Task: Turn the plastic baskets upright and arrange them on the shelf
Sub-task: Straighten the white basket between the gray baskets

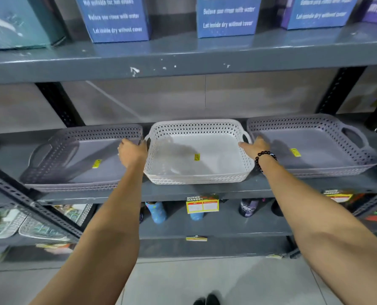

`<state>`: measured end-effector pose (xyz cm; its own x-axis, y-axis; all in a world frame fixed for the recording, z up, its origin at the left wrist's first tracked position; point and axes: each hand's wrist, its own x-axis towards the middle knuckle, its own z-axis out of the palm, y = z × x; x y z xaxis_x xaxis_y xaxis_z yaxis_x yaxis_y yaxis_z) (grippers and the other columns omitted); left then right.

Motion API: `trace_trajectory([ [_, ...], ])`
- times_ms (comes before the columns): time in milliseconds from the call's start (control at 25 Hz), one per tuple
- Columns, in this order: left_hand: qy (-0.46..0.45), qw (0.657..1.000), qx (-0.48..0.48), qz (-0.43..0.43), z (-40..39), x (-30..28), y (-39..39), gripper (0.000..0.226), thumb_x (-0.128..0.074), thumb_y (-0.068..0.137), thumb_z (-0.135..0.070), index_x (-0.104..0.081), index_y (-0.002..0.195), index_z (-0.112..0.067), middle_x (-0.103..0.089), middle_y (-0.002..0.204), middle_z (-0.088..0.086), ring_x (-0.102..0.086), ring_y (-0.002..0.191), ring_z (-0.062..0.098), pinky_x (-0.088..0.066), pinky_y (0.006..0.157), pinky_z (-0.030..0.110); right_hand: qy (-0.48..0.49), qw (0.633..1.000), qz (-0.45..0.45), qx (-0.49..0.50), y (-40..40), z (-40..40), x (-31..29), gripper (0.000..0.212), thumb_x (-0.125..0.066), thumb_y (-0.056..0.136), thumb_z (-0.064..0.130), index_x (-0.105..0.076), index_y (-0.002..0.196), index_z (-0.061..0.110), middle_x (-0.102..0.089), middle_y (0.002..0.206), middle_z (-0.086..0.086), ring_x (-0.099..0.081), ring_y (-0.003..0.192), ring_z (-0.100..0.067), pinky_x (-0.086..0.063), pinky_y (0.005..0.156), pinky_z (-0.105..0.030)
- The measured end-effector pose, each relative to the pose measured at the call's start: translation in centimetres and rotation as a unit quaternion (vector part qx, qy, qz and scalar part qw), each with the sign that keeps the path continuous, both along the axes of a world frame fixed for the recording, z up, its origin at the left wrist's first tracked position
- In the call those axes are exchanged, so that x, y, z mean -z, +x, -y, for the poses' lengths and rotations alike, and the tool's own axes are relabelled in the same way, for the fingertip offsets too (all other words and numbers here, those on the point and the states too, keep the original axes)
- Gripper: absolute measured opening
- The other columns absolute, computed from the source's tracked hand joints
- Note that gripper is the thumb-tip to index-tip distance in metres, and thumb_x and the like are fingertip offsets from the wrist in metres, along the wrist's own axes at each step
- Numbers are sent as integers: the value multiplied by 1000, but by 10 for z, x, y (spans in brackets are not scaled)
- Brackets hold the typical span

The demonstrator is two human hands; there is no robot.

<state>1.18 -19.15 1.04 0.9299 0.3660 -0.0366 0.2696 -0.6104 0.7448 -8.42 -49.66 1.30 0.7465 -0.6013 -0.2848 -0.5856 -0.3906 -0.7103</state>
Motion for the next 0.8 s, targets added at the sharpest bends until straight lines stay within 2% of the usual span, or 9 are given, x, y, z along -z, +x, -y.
trace_trajectory([
  [80,-55,997,10,-61,-7,1,10,78,-62,86,-42,-32,143,1,-44,146,18,-44,134,33,-40,106,41,-9,1000,-9,7,3,1,0,71,-56,92,28,-23,146,-2,-37,149,-20,-42,133,-36,-40,103,-39],
  [160,-70,990,42,-114,-8,-2,17,78,-61,86,-44,-34,142,2,-44,146,17,-45,133,33,-39,105,39,-9,1000,-16,16,5,6,2,70,-58,91,26,-24,146,-1,-39,148,-19,-44,132,-35,-40,103,-39],
  [240,-83,985,74,-133,-8,0,24,72,-62,87,-41,-40,139,4,-46,145,17,-46,132,33,-39,105,38,3,1000,-28,11,8,11,3,78,-63,87,27,-21,148,2,-32,152,-16,-37,137,-34,-36,108,-40],
  [400,-109,970,113,-186,-7,11,32,76,-71,81,-32,-38,142,-1,-47,145,15,-46,132,31,-36,110,39,38,998,-52,-14,16,30,10,100,-75,76,27,-12,152,15,-19,159,-7,-22,146,-30,-25,117,-46],
  [480,-105,969,126,-184,-6,17,34,75,-72,81,-18,-34,144,-2,-43,147,14,-42,135,31,-31,114,39,60,996,-64,-32,18,35,13,104,-78,73,27,-11,152,17,-15,160,-4,-18,147,-28,-22,118,-47],
  [600,-79,971,134,-181,-7,18,36,73,-70,81,1,-33,144,-1,-40,149,15,-40,137,32,-29,115,38,92,992,-75,-49,19,37,17,107,-81,66,28,-16,151,18,-21,159,-3,-25,145,-27,-24,117,-47],
  [800,-91,967,158,-177,-11,22,39,75,-67,76,14,-36,142,-2,-44,146,17,-42,134,35,-31,115,43,81,987,-116,-81,26,49,28,105,-81,60,19,-23,148,17,-27,157,-5,-31,142,-29,-30,115,-49],
])
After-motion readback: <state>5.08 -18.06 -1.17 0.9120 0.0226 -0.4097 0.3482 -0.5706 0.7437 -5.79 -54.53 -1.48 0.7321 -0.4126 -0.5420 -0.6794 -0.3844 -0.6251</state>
